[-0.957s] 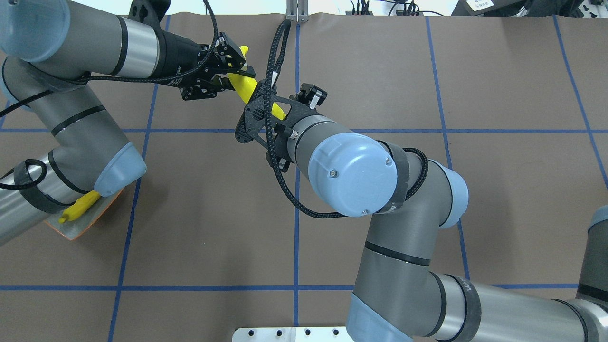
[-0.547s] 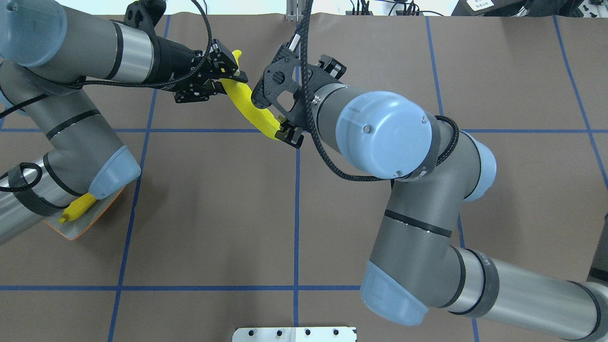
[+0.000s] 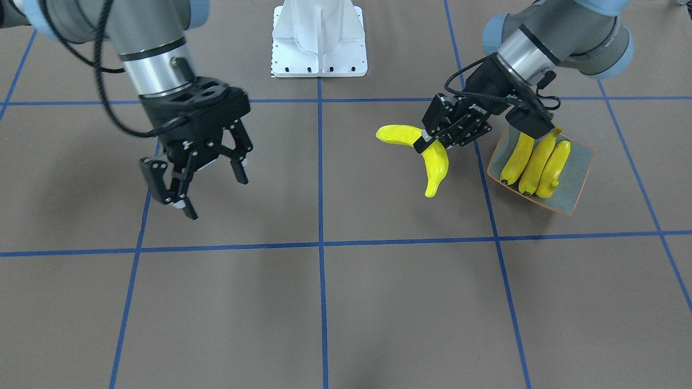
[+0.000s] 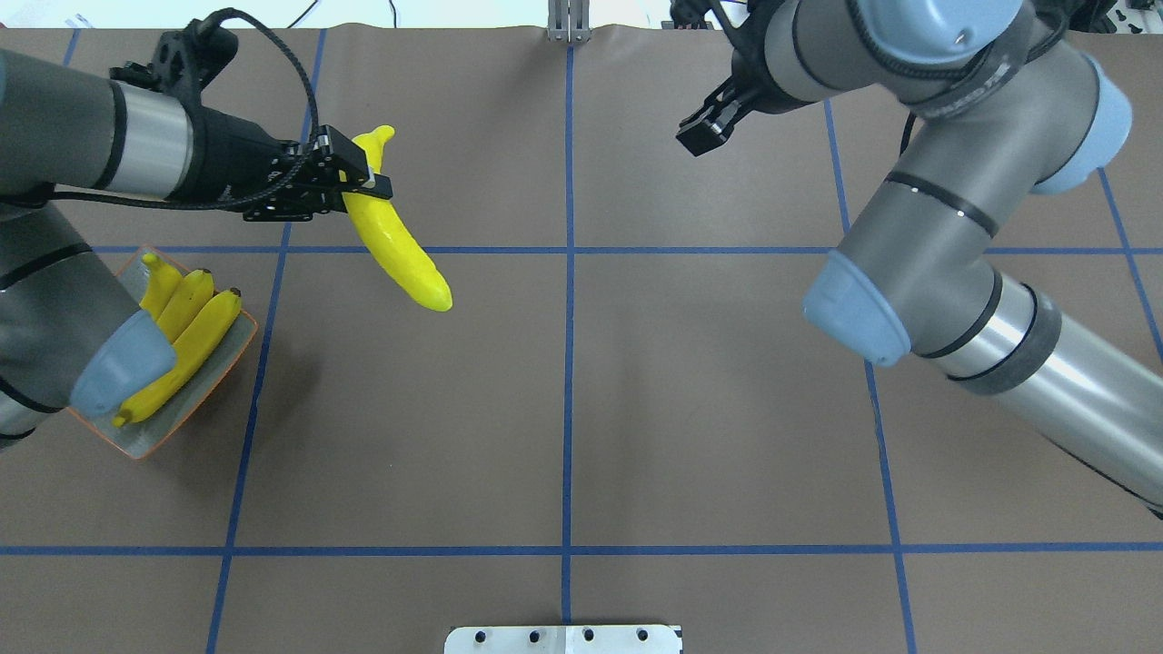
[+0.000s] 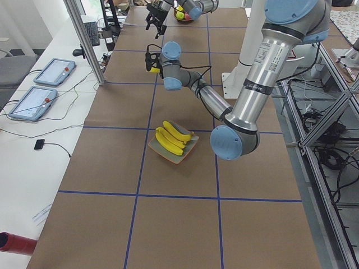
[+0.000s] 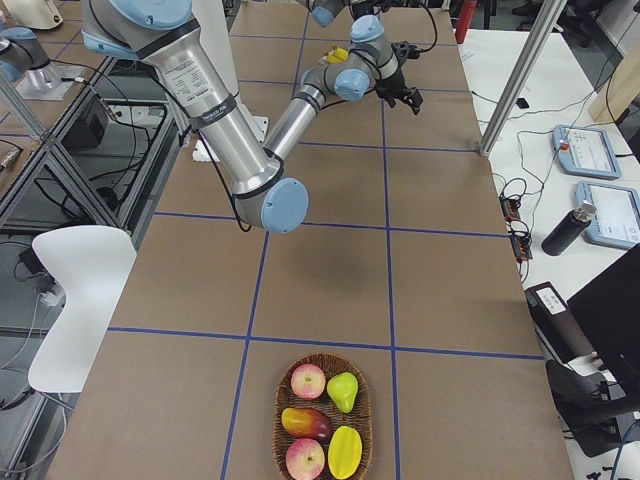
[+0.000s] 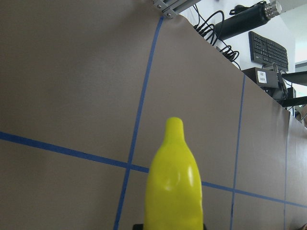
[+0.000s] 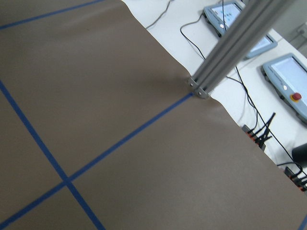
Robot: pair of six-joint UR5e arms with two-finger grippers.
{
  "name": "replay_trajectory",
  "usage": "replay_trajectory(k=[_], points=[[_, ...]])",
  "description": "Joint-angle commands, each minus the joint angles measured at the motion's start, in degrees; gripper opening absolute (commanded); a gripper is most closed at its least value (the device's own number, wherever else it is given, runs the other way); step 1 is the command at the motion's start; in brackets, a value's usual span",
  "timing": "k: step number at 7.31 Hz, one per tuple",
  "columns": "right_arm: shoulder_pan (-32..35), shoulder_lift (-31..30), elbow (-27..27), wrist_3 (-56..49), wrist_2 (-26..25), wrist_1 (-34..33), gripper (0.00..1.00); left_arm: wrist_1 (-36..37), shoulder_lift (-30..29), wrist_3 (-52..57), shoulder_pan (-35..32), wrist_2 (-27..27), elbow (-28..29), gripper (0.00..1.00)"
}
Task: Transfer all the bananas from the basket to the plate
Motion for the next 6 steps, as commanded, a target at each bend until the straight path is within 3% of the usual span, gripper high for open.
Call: replay_trajectory(k=[1,3,6], points=[[7.6,-2.7,-3.2,-0.7,10.3,-0.1,0.99,-0.1,10.0,4.4,-2.8,-4.7,-4.8,0.0],[14.7,-5.5,-4.0,-0.8,19.9,-1.4,0.99,-0.7,19.9,1.7,-4.2,-4.7,-5.9,0.0],[23.0,-5.7,-7.7,-4.4,26.6,-9.5,0.99,-5.8,23.2,-20.7,-6.2,-4.3,-3.0,0.0]])
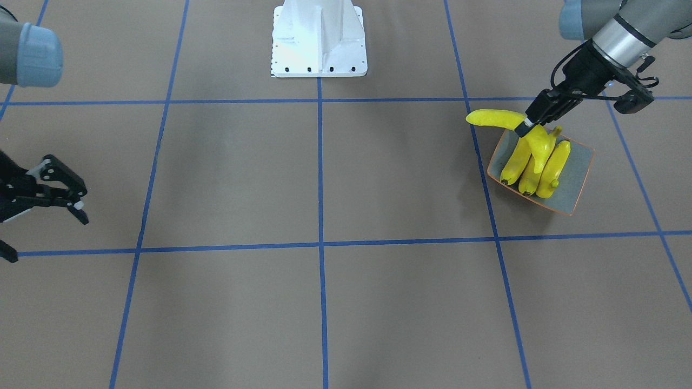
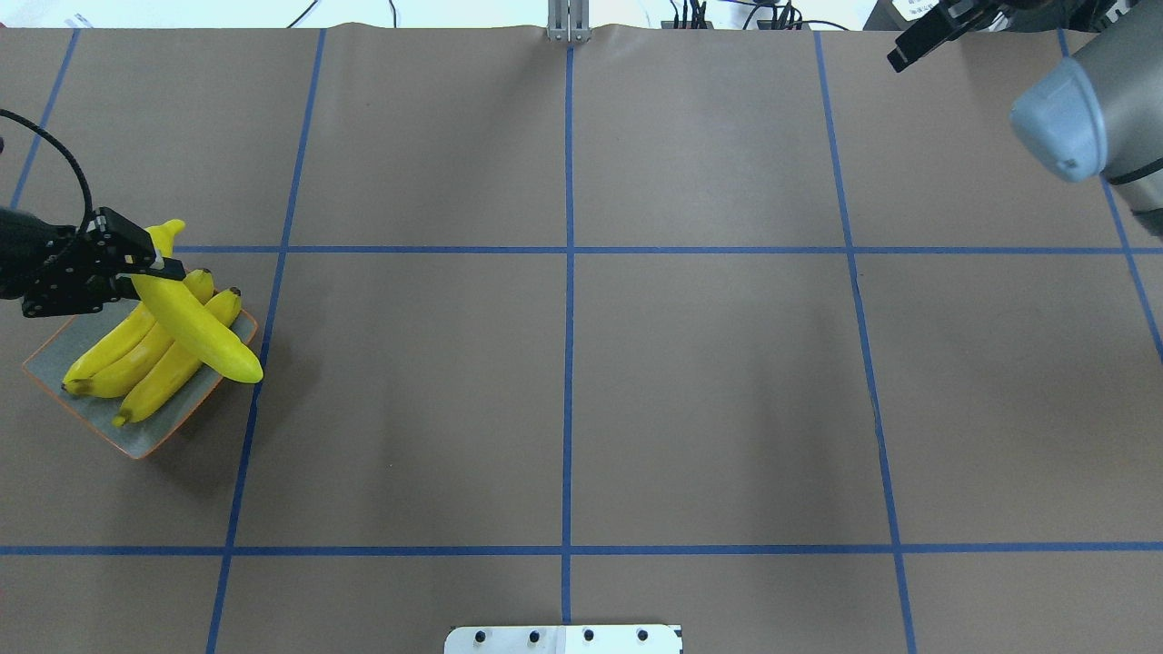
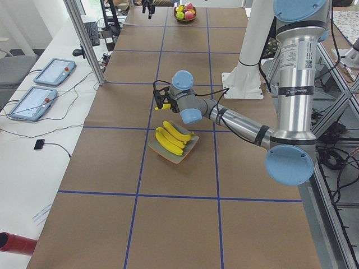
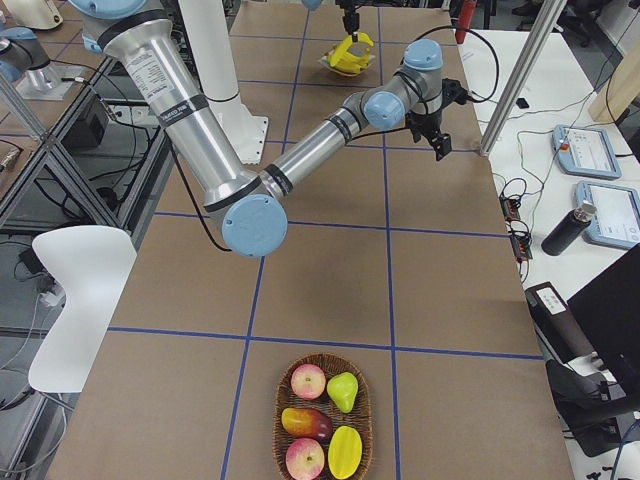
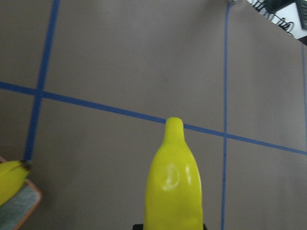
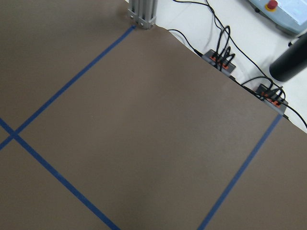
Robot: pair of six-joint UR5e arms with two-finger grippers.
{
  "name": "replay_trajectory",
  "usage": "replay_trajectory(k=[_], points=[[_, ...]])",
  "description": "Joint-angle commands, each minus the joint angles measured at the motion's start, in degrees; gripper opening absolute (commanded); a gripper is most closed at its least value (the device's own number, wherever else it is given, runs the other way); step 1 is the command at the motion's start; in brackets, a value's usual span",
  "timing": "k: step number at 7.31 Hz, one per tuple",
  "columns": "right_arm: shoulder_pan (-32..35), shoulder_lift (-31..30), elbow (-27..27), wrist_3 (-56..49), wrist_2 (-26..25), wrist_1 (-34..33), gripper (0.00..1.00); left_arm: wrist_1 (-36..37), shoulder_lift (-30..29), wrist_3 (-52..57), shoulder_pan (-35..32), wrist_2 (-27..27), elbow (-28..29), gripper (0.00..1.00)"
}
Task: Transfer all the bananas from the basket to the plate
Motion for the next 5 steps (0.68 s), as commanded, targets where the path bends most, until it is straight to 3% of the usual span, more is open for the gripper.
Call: replay_trajectory(k=[1,3,5], points=[[6.2,-0.3,-3.5,-1.3,5.6,-3.2,0.99,-10.0,1.4,-12.4,-1.0,0.4,6.5,0.0],[10.1,-2.3,-5.2,-7.6,6.2,-3.2,0.99,-22.3,1.7,-12.0,-1.9,0.4,17.3,0.0],[10.3,-2.2,-5.9,-8.3,6.1,-3.1,0.99,-27.3,1.8,-12.0,-2.8,0.2,22.9,0.0]])
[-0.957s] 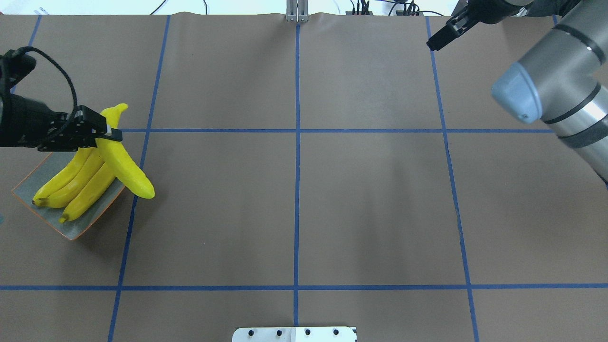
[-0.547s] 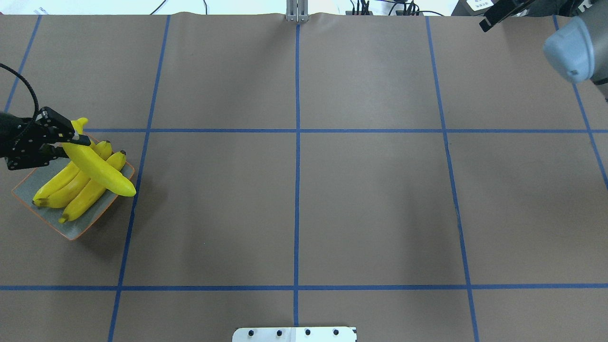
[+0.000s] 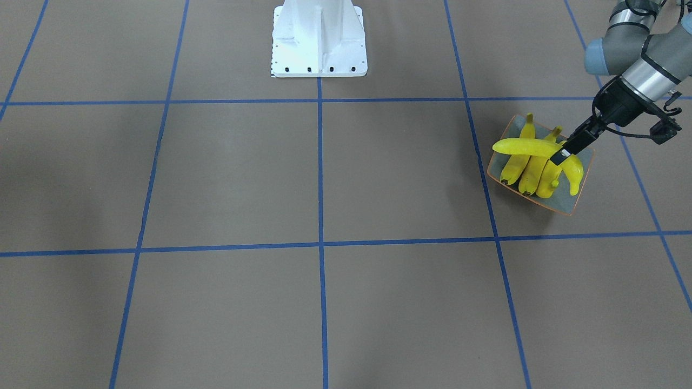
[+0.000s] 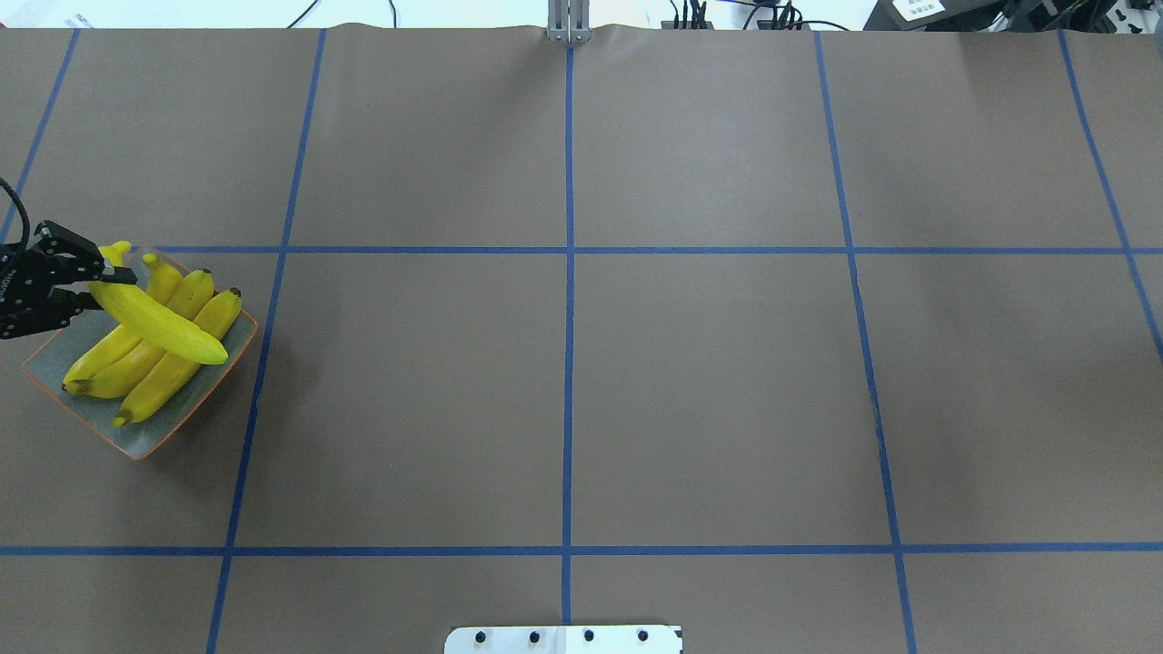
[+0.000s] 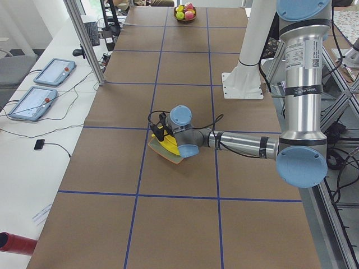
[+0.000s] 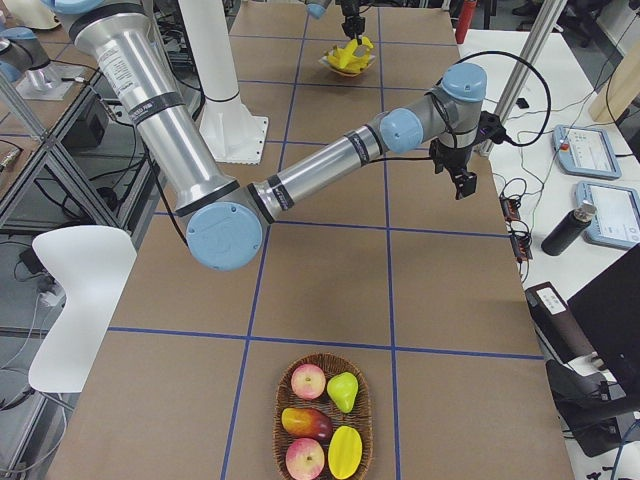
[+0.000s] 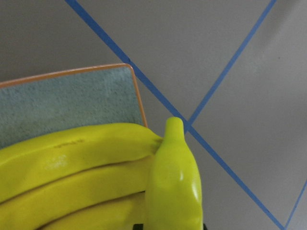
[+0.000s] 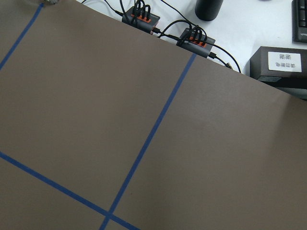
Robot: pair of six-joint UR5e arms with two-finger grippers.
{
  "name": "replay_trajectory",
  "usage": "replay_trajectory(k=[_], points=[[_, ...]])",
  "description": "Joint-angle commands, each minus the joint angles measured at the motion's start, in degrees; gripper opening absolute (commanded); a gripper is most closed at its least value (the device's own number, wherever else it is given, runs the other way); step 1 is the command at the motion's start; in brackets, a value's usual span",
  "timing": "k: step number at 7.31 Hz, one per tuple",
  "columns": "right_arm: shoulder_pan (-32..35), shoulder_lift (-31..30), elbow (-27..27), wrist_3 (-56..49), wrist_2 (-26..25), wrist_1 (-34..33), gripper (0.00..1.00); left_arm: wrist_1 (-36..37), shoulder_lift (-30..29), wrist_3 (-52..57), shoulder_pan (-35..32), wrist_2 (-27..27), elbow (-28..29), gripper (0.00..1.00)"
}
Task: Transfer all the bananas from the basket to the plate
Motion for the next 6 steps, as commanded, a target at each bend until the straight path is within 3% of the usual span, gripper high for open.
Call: replay_trajectory(k=[1,3,5,6], points=[[0.4,-0.1,-0.4,-1.0,0.1,0.1,0.99,-7.6,-0.3,0.0,-0.2,0.0,7.9,0.0],[0.4,-0.2,-0.4,-1.2,-0.2,0.2,0.99,-9.5,-1.0,0.7,-0.1,0.0,8.9,0.41],[0.4,-0.2,-0.4,-1.2,-0.1,0.3,0.99,-11.7,-1.0,0.7,-0.1,-0.3,8.6,1.0],[0.4,-0.3,-0.4,-1.2,-0.1,0.3,0.99,-11.9,-1.1,0.7,-0.1,-0.5,8.4,1.0]])
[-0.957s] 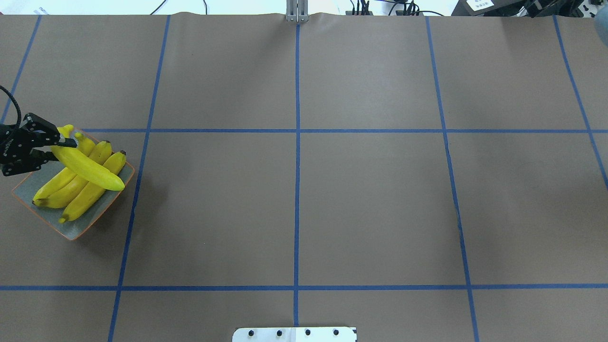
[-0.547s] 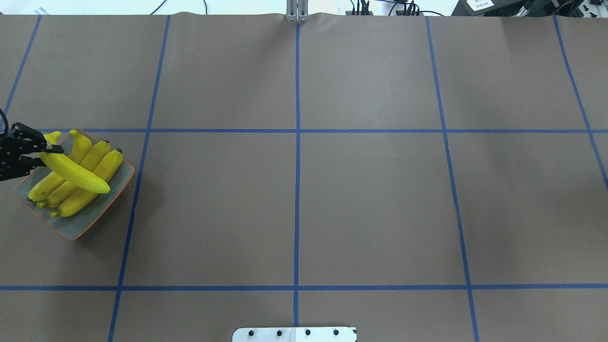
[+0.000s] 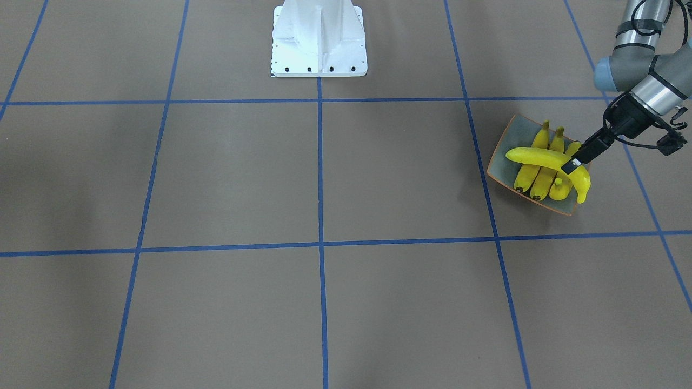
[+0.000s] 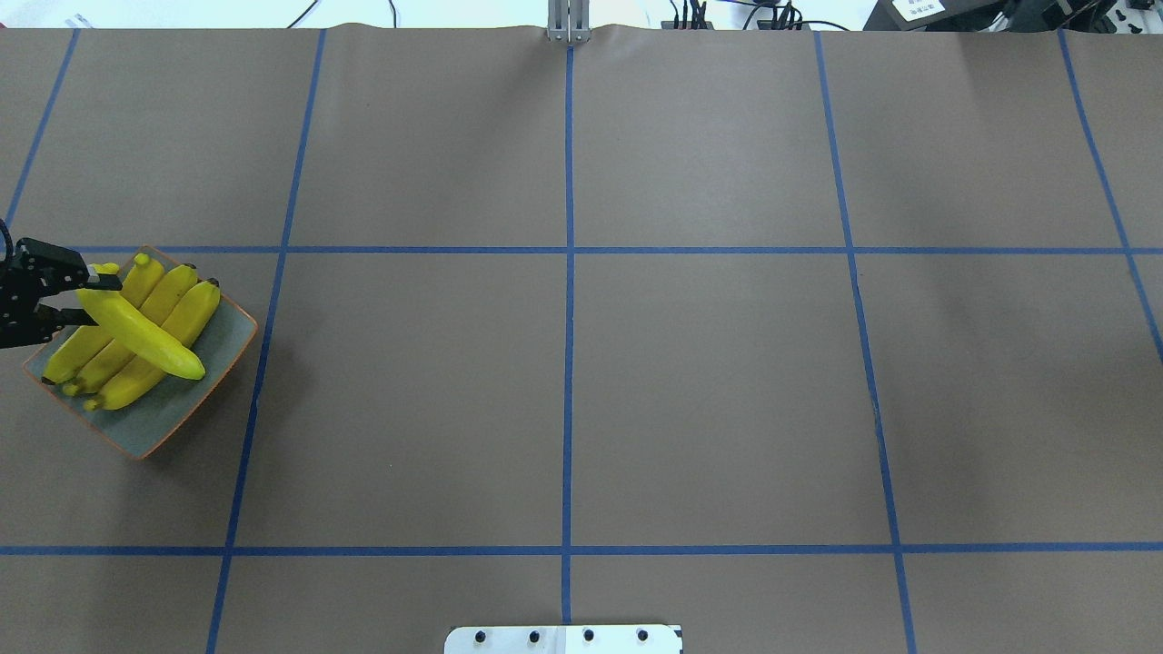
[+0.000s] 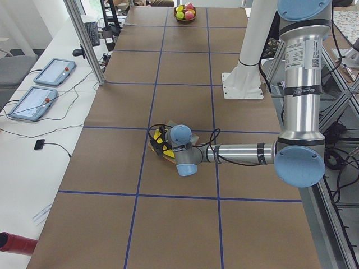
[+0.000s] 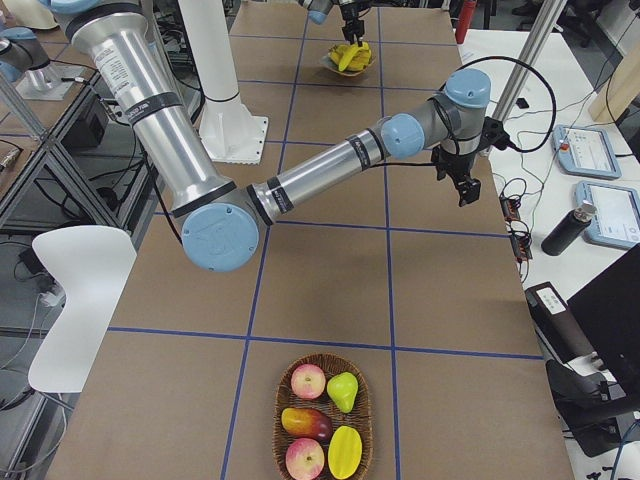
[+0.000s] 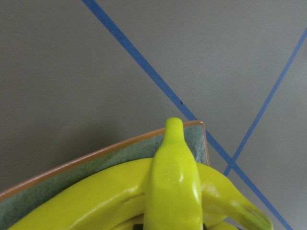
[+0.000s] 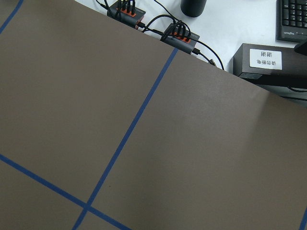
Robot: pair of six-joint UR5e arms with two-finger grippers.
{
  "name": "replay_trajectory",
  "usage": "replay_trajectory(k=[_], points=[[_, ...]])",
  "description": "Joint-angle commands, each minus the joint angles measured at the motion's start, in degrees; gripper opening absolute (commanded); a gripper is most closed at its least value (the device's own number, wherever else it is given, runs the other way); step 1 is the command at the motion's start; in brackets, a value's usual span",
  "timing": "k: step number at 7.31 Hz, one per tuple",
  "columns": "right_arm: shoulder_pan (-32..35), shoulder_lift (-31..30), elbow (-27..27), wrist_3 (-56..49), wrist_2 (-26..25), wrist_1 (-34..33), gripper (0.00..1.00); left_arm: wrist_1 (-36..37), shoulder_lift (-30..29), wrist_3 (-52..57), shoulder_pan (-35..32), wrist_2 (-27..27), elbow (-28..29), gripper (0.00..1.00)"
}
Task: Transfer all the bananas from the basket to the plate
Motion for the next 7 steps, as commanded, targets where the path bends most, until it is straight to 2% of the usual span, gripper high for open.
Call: replay_trajectory(k=[1,2,4,5,7], points=[[0.1,-0.3,0.0,0.0,0.0,0.0,0.99,-0.5,-0.1,0.1,-0.3,-0.3,-1.3,1.0],[0.7,-0.6,0.0,-0.1,-0.2,0.0,0.99,-0.2,-0.1,1.5,-3.3,-0.6,-2.8,1.0],[2.6,-5.7,0.0,-5.2,-0.4,-0.1,0.99,1.4,0.3,22.3,-10.2,-5.4,-2.7,1.0],[3.9,-9.9,0.3,-5.5,-0.5,0.4,1.0,6.6,0.5,35.8,-13.3,-7.8,-2.8,1.0],[5.4,-16.8,0.1,-5.5,-1.0,0.7,1.0,20.4,1.8,67.1,-19.7,-8.5,-2.8,1.0]])
